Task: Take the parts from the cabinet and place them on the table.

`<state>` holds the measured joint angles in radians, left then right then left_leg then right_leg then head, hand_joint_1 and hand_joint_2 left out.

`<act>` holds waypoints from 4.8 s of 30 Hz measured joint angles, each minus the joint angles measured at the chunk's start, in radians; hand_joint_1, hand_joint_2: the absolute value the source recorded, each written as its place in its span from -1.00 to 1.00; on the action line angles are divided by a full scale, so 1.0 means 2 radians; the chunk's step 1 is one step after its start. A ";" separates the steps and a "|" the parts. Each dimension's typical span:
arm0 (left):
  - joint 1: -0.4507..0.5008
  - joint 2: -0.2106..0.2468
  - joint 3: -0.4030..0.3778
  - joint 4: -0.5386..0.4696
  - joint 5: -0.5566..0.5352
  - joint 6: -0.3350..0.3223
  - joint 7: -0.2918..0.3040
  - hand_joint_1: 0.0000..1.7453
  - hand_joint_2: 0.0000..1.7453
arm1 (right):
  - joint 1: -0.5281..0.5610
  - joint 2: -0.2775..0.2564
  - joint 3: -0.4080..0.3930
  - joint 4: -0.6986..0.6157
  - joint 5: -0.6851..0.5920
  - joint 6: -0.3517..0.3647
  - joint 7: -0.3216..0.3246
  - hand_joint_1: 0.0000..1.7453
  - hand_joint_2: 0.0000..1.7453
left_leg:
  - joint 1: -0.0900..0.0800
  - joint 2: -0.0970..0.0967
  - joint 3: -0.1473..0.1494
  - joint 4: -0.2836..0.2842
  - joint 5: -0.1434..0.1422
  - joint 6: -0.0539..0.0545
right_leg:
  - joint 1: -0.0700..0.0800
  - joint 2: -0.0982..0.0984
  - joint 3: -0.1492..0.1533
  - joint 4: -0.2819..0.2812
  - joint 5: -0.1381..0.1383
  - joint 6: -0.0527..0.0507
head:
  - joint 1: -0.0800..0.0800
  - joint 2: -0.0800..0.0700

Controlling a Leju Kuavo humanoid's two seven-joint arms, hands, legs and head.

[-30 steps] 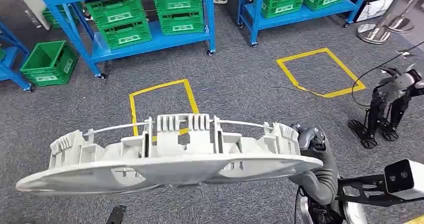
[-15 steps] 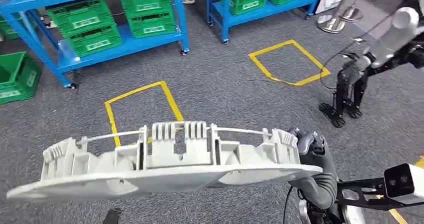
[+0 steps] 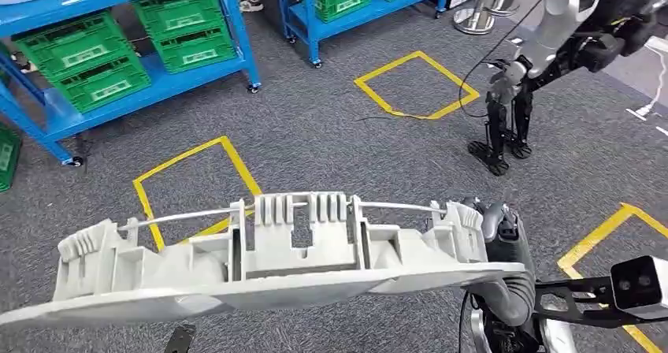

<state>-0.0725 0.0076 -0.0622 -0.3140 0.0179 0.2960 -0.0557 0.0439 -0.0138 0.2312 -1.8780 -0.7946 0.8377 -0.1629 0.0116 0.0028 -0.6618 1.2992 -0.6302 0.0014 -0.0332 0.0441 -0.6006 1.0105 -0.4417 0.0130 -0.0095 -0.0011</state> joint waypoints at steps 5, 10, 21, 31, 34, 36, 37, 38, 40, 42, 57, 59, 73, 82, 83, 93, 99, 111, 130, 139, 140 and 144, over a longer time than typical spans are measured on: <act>0.000 0.003 0.000 -0.003 -0.006 0.001 0.001 -1.00 1.00 | -0.002 0.003 -0.002 0.000 0.001 0.002 -0.005 1.00 1.00 | -0.001 -0.046 0.074 -0.148 0.058 0.015 | -0.001 0.025 -0.005 0.000 0.008 0.012 | 0.000 0.000; -0.001 0.004 0.001 -0.012 -0.012 0.004 0.003 -1.00 1.00 | -0.001 0.004 -0.006 -0.001 0.004 0.002 -0.008 1.00 1.00 | -0.001 -0.018 0.076 -0.168 0.077 0.031 | 0.003 0.007 -0.026 0.019 0.000 0.019 | 0.000 0.000; 0.000 0.008 0.007 -0.029 -0.027 0.005 0.010 -1.00 1.00 | -0.004 0.003 -0.010 -0.001 0.007 0.007 -0.021 1.00 1.00 | -0.013 0.044 0.058 -0.152 0.078 0.021 | 0.011 -0.039 0.018 -0.007 -0.011 0.012 | 0.001 0.000; 0.005 0.012 0.012 -0.036 -0.030 0.005 0.012 -1.00 1.00 | -0.005 0.006 -0.012 -0.001 0.007 0.009 -0.022 1.00 1.00 | -0.002 0.000 0.007 -0.018 0.014 0.004 | 0.006 0.005 0.005 -0.009 0.005 -0.003 | 0.000 0.000; 0.005 0.015 0.013 -0.037 -0.031 0.005 0.012 -1.00 1.00 | -0.005 0.006 -0.012 -0.001 0.007 0.009 -0.022 1.00 1.00 | -0.001 -0.043 0.074 -0.147 0.065 0.015 | 0.004 0.020 0.006 -0.010 0.009 0.002 | 0.000 0.000; 0.006 0.015 0.013 -0.037 -0.032 0.005 0.012 -1.00 1.00 | -0.007 0.006 -0.012 -0.001 0.007 0.009 -0.022 1.00 1.00 | -0.004 -0.049 0.074 -0.152 0.064 0.019 | 0.003 0.029 -0.003 -0.008 0.014 0.009 | 0.000 0.000; 0.007 0.015 0.014 -0.038 -0.032 0.005 0.012 -1.00 1.00 | -0.006 0.007 -0.013 -0.001 0.007 0.009 -0.023 1.00 1.00 | -0.005 -0.045 0.073 -0.152 0.064 0.020 | 0.002 0.035 -0.004 -0.009 0.016 0.011 | -0.002 0.000; 0.008 0.016 0.014 -0.039 -0.032 0.005 0.012 -1.00 1.00 | -0.005 0.007 -0.014 -0.002 0.007 0.009 -0.023 1.00 1.00 | -0.006 -0.040 0.073 -0.152 0.066 0.022 | 0.001 0.041 -0.005 -0.011 0.019 0.016 | -0.002 0.000; 0.007 0.015 0.015 -0.042 -0.032 0.004 0.012 -1.00 1.00 | -0.004 0.006 -0.015 -0.002 0.007 0.009 -0.023 1.00 1.00 | -0.001 -0.022 0.077 -0.167 0.077 0.028 | 0.004 0.019 -0.014 -0.005 0.017 0.016 | -0.002 0.000; 0.007 0.014 0.016 -0.043 -0.033 0.004 0.012 -1.00 1.00 | -0.008 0.005 -0.015 -0.003 0.006 0.009 -0.023 1.00 1.00 | -0.003 -0.010 0.074 -0.169 0.080 0.032 | 0.007 -0.012 -0.041 0.052 -0.017 0.010 | 0.002 0.000; 0.011 0.012 0.021 -0.057 -0.042 -0.004 0.015 -1.00 1.00 | -0.001 0.003 -0.021 -0.006 0.006 0.011 -0.024 1.00 1.00 | 0.000 0.010 0.043 -0.100 0.032 0.007 | 0.003 -0.020 0.014 -0.011 -0.001 0.005 | 0.000 0.000; 0.015 0.011 0.023 -0.057 -0.041 -0.004 0.015 -1.00 1.00 | 0.000 0.003 -0.021 -0.006 0.005 0.012 -0.024 1.00 1.00 | 0.000 0.001 0.005 -0.017 -0.005 0.006 | 0.006 -0.010 0.011 -0.011 0.001 0.003 | 0.000 0.000; 0.030 -0.029 0.031 -0.060 -0.055 0.012 0.019 -1.00 1.00 | 0.036 -0.021 -0.054 -0.011 -0.017 0.047 -0.031 1.00 1.00 | -0.005 -0.006 0.072 -0.175 0.087 0.040 | 0.009 -0.010 -0.041 0.066 -0.028 0.013 | 0.001 0.000; 0.030 -0.039 0.031 -0.052 -0.066 0.011 0.010 -1.00 1.00 | 0.068 -0.022 -0.077 -0.033 -0.023 0.043 -0.012 1.00 1.00 | -0.011 0.044 0.068 -0.161 0.077 0.025 | 0.005 -0.051 0.024 -0.017 -0.005 0.023 | 0.000 0.000; 0.029 -0.039 0.031 -0.051 -0.065 0.010 0.006 -1.00 1.00 | 0.070 -0.022 -0.078 -0.036 -0.024 0.040 -0.008 1.00 1.00 | -0.010 0.049 0.069 -0.160 0.077 0.023 | 0.006 -0.049 0.023 -0.017 -0.005 0.020 | 0.000 0.000; 0.005 -0.024 0.031 -0.033 -0.055 -0.023 0.004 -1.00 1.00 | 0.054 -0.016 -0.064 -0.043 0.000 -0.010 -0.004 1.00 1.00 | -0.001 -0.002 0.015 -0.033 0.025 0.015 | 0.010 0.005 0.014 -0.017 0.007 0.001 | -0.001 0.000; -0.003 -0.004 0.031 -0.023 -0.055 -0.025 0.004 -1.00 1.00 | 0.044 -0.007 -0.050 -0.041 0.019 -0.017 -0.010 1.00 1.00 | -0.006 -0.038 0.068 -0.150 0.071 0.031 | 0.005 0.038 0.003 -0.017 0.017 0.015 | -0.004 0.000; -0.009 0.044 0.024 -0.010 -0.061 -0.024 -0.004 -1.00 1.00 | 0.053 0.021 0.000 -0.045 0.070 -0.028 -0.047 1.00 1.00 | -0.007 0.040 0.067 -0.161 0.080 0.027 | 0.003 -0.056 0.017 -0.013 -0.005 0.029 | 0.000 0.000; 0.021 0.040 0.051 -0.009 -0.067 -0.006 0.007 -1.00 1.00 | 0.009 0.022 0.033 -0.011 0.019 -0.016 -0.039 1.00 1.00 | -0.002 -0.033 0.067 -0.146 0.069 0.017 | 0.008 0.037 0.001 -0.012 0.018 0.011 | -0.001 0.000; 0.026 0.026 0.063 -0.015 -0.066 -0.017 0.008 -1.00 1.00 | -0.015 0.015 0.033 0.013 0.013 -0.006 -0.031 1.00 1.00 | -0.003 0.019 0.060 -0.159 0.085 0.033 | 0.008 -0.016 -0.078 0.152 -0.050 0.014 | 0.002 0.000; 0.026 0.023 0.063 -0.015 -0.066 -0.019 0.008 -1.00 1.00 | -0.016 0.014 0.033 0.015 0.012 -0.006 -0.030 1.00 1.00 | -0.003 0.026 0.059 -0.159 0.086 0.033 | 0.007 -0.017 -0.068 0.139 -0.043 0.018 | 0.002 0.000; 0.024 0.017 0.067 -0.017 -0.066 -0.021 0.008 -1.00 1.00 | -0.031 0.013 0.033 0.020 0.010 -0.006 -0.029 1.00 1.00 | -0.008 0.046 0.058 -0.154 0.082 0.026 | 0.011 -0.061 0.021 -0.012 -0.008 0.025 | 0.002 0.000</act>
<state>-0.0246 0.0416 0.0721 -0.3486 -0.1141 0.2548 -0.0389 -0.0178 0.0130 0.2972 -1.8372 -0.7748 0.8251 -0.2201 -0.0047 0.0946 -0.5452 0.9915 -0.4661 0.0538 -0.0111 -0.0777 -0.5581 0.9864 -0.4578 0.0637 -0.0050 -0.0011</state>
